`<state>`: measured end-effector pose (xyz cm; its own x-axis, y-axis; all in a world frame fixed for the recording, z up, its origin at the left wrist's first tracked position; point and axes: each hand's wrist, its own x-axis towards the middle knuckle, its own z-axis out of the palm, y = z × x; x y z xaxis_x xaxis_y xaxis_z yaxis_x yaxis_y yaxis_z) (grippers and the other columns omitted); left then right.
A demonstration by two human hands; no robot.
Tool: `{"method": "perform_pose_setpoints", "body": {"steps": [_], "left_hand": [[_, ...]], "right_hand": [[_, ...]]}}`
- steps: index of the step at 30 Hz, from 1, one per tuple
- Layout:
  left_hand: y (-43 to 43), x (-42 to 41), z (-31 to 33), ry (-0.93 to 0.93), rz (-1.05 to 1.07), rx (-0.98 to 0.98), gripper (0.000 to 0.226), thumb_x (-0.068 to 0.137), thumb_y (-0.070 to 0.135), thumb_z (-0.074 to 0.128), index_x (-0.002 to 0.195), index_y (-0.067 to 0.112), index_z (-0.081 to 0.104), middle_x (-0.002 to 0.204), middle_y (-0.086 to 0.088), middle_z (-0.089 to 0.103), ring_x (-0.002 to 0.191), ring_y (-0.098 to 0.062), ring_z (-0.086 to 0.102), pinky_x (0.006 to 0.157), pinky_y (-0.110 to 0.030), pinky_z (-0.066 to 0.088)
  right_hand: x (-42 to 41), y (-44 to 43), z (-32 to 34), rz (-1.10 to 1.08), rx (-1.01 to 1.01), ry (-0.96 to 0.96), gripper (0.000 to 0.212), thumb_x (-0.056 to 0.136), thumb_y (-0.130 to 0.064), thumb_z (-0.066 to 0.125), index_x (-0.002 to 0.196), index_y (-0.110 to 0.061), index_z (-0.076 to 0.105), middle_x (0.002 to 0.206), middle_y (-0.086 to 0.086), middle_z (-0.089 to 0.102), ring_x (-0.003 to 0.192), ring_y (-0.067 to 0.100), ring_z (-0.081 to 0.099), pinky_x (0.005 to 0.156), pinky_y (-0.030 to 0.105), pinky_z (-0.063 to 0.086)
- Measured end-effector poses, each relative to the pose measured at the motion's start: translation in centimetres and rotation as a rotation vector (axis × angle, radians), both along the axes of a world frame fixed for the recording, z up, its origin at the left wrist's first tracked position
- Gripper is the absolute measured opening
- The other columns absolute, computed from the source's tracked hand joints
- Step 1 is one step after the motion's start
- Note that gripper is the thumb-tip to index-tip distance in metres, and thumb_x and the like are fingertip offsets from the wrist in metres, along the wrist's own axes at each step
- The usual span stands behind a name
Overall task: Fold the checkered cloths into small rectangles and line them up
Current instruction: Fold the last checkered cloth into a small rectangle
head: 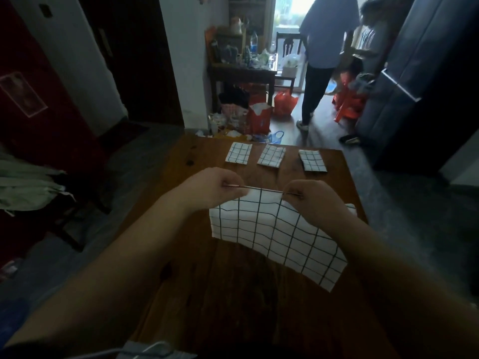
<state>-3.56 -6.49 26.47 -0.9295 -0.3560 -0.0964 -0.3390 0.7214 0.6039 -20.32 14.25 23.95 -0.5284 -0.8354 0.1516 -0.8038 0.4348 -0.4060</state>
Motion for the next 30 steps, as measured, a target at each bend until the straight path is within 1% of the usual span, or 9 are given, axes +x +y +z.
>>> {"method": "perform_pose_setpoints", "body": {"steps": [2,5,9,12,14,18,23,27,30], "left_hand": [[0.5,-1.3,0.7,-0.021,-0.067,-0.138,0.022,0.096,0.046,0.065,0.114,0.036,0.073,0.109,0.019,0.070,0.103,0.001,0.062,0.094,-0.030,0.052],[1.2,-2.8,1.1,0.014,-0.098,-0.231,0.017,0.098,0.036,0.065,0.110,0.030,0.075,0.105,0.016,0.071,0.100,-0.002,0.063,0.093,-0.029,0.053],[2.0,-3.6,0.8,0.024,-0.121,-0.280,0.019,0.099,0.039,0.062,0.108,0.027,0.073,0.103,0.010,0.071,0.095,-0.007,0.064,0.089,-0.035,0.057],[2.7,-3.7,0.9,0.068,-0.170,-0.324,0.019,0.100,0.038,0.062,0.109,0.027,0.074,0.096,0.013,0.069,0.085,-0.001,0.061,0.080,-0.025,0.054],[2.9,-3.6,1.2,0.088,-0.194,-0.327,0.017,0.100,0.036,0.063,0.109,0.028,0.074,0.093,0.016,0.067,0.082,0.000,0.059,0.075,-0.018,0.049],[2.0,-3.0,1.5,0.045,-0.178,-0.329,0.023,0.098,0.040,0.063,0.103,0.021,0.075,0.099,0.008,0.072,0.091,-0.009,0.065,0.085,-0.037,0.057],[0.6,-1.9,2.4,0.061,-0.102,-0.255,0.018,0.098,0.036,0.066,0.108,0.026,0.077,0.105,0.012,0.073,0.097,-0.003,0.064,0.092,-0.030,0.055],[-1.0,-0.8,2.8,0.041,-0.034,-0.209,0.017,0.098,0.034,0.066,0.110,0.027,0.076,0.110,0.011,0.073,0.102,-0.005,0.064,0.095,-0.031,0.053],[-2.0,0.0,2.9,0.014,0.019,-0.205,0.018,0.099,0.032,0.065,0.112,0.027,0.074,0.113,0.011,0.071,0.106,-0.007,0.062,0.097,-0.032,0.050]], "right_hand": [[-0.2,0.2,0.3,-0.004,-0.010,0.008,0.027,0.096,-0.033,0.062,0.070,-0.040,0.056,0.069,-0.015,0.059,0.066,0.002,0.057,0.066,0.030,0.052],[-0.7,0.5,0.9,-0.029,0.019,0.033,0.021,0.096,-0.036,0.060,0.076,-0.034,0.060,0.072,-0.012,0.060,0.069,0.005,0.058,0.070,0.035,0.055],[-0.3,0.5,1.7,0.013,0.087,0.066,0.021,0.096,-0.046,0.059,0.079,-0.037,0.052,0.071,-0.014,0.056,0.067,-0.002,0.054,0.064,0.025,0.047],[0.8,-0.5,1.8,0.076,0.057,0.062,0.015,0.098,-0.048,0.057,0.088,-0.037,0.059,0.068,-0.017,0.055,0.064,-0.003,0.054,0.058,0.020,0.042],[1.2,-1.2,1.6,0.113,0.012,0.031,0.018,0.098,-0.045,0.058,0.084,-0.035,0.061,0.069,-0.015,0.058,0.064,-0.001,0.057,0.058,0.020,0.040],[1.0,-1.5,0.7,0.105,0.007,0.000,0.030,0.099,-0.036,0.059,0.071,-0.040,0.050,0.067,-0.016,0.056,0.062,-0.002,0.054,0.058,0.019,0.037],[0.4,-0.9,0.0,0.058,-0.016,0.022,0.023,0.101,-0.033,0.056,0.078,-0.037,0.055,0.066,-0.012,0.058,0.060,0.001,0.055,0.057,0.022,0.039],[-0.1,-0.6,-0.7,0.059,-0.010,0.030,0.019,0.102,-0.033,0.053,0.085,-0.036,0.058,0.069,-0.012,0.060,0.061,0.001,0.056,0.058,0.021,0.039],[-0.6,-0.3,-0.8,0.050,0.000,0.031,0.018,0.103,-0.033,0.050,0.099,-0.034,0.067,0.074,-0.015,0.063,0.064,0.000,0.058,0.061,0.021,0.042]]}}
